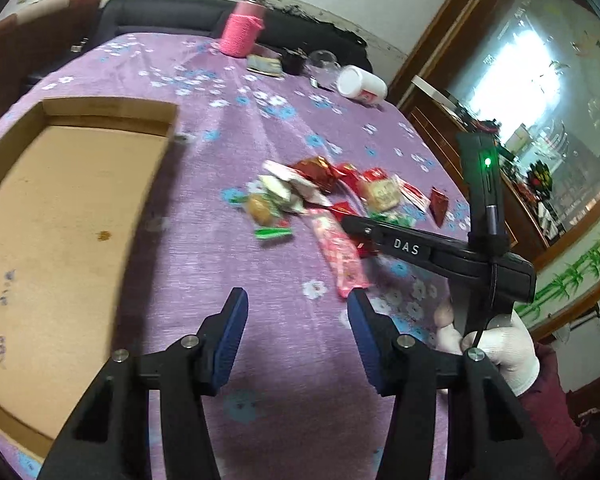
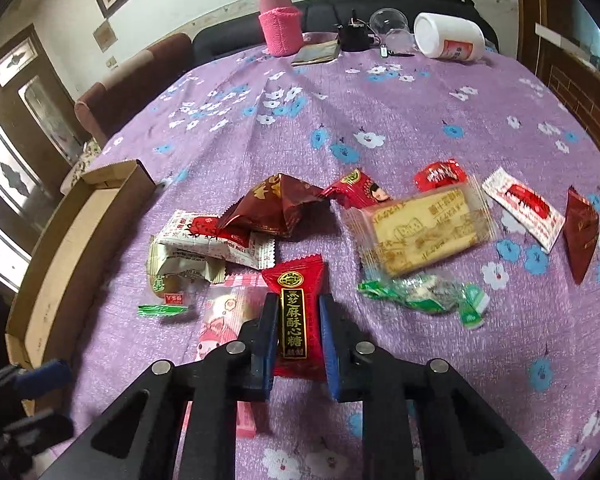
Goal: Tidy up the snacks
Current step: 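Grasp the pink My Melody bar with left gripper while right grasps red sesame packet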
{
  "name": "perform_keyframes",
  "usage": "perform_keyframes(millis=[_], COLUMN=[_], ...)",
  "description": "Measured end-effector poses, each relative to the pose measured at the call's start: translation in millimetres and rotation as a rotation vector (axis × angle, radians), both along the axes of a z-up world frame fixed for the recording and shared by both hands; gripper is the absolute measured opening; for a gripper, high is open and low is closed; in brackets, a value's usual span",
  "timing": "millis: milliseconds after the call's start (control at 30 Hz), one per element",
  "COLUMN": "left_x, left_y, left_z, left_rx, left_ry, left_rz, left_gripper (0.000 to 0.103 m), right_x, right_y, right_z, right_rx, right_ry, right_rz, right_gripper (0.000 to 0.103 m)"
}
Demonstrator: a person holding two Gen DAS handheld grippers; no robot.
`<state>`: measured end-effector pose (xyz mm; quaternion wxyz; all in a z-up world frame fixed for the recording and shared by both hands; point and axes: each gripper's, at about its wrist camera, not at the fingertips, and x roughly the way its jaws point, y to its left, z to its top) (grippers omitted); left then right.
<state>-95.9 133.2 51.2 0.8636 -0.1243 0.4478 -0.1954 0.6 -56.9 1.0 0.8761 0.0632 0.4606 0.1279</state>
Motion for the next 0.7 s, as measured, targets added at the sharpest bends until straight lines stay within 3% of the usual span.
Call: perform_keyframes(millis=[233,400,567,700], left_x=[21.7,44.4,69.9,73.0], left_y=[-31.4,-65.1,-88.5,-97.0], left_z=[-8.4,-13.2,-28.2,-36.1], left_rx=[-0.02,0.036,0.133,0.236], left_ry=[0.041,0.035,0.056,0.03], left_rz=[-0.059,-0.103,-0.086,-0.068], left_gripper=[0.051,0.051,0.049,0.023], right_x=[-17.3,-29.4,-39.1,-45.3], right_y=[-25.4,-42.3,-53.5,-60.6], right_z=[6.4,10.0,13.6,16.7], right_rx=[0.048,0.09,0.117,0.138], right_ry=[-0.014,-0.014,-0.024,-0.033], right_rz=[-0.045,-0.07,-0.091,-0.106], right_gripper=[0.019,0.019,0.02,0.02])
